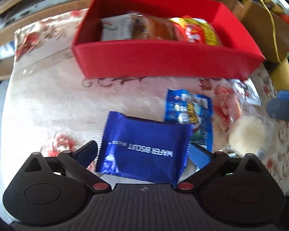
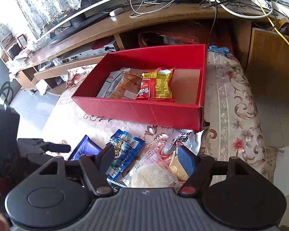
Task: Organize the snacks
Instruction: 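Lift the wafer pack with left tool while right tool grasps the clear bun pack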
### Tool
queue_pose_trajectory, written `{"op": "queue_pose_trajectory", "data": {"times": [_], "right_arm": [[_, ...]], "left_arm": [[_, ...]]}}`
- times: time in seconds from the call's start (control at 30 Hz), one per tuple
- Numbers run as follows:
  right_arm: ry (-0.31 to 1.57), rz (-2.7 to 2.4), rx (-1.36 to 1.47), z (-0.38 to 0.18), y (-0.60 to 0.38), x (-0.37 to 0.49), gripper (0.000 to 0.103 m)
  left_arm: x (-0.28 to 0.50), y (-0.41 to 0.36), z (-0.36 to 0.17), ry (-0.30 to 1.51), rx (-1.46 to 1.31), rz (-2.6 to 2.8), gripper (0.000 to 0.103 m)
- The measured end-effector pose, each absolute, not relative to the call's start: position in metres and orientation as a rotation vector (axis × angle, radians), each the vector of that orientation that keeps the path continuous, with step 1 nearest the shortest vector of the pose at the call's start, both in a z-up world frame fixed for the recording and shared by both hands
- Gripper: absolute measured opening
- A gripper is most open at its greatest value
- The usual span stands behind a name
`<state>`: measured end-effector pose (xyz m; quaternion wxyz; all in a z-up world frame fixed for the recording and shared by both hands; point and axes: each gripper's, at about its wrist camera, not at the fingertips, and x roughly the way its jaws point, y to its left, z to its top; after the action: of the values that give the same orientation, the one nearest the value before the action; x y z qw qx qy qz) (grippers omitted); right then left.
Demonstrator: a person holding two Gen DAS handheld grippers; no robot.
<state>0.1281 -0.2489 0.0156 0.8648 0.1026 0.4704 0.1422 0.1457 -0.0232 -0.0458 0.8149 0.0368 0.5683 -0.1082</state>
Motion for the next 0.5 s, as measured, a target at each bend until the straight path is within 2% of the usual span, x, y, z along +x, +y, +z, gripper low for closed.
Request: {"op": "queue_pose_trajectory", "data": {"times": [0.1, 0.3, 0.5], "right_arm": [[0.994, 0.299, 0.214, 0.014, -0.248, 0.131, 0.07], [0.993, 0.325, 0.201, 0.015, -0.242, 0.129, 0.07], [0.998, 0.309, 0.209, 0.013, -0.246, 0.129, 0.07]], "left_arm": [[0.156, -0.018, -0.05, 1.222, -0.049, -0.214, 0.102], [0.157, -0.048, -0.063, 1.274, 0.162, -0.262, 0.103], [0.159, -0.042, -0.068, 1.267, 0.207, -0.284, 0.103]]}}
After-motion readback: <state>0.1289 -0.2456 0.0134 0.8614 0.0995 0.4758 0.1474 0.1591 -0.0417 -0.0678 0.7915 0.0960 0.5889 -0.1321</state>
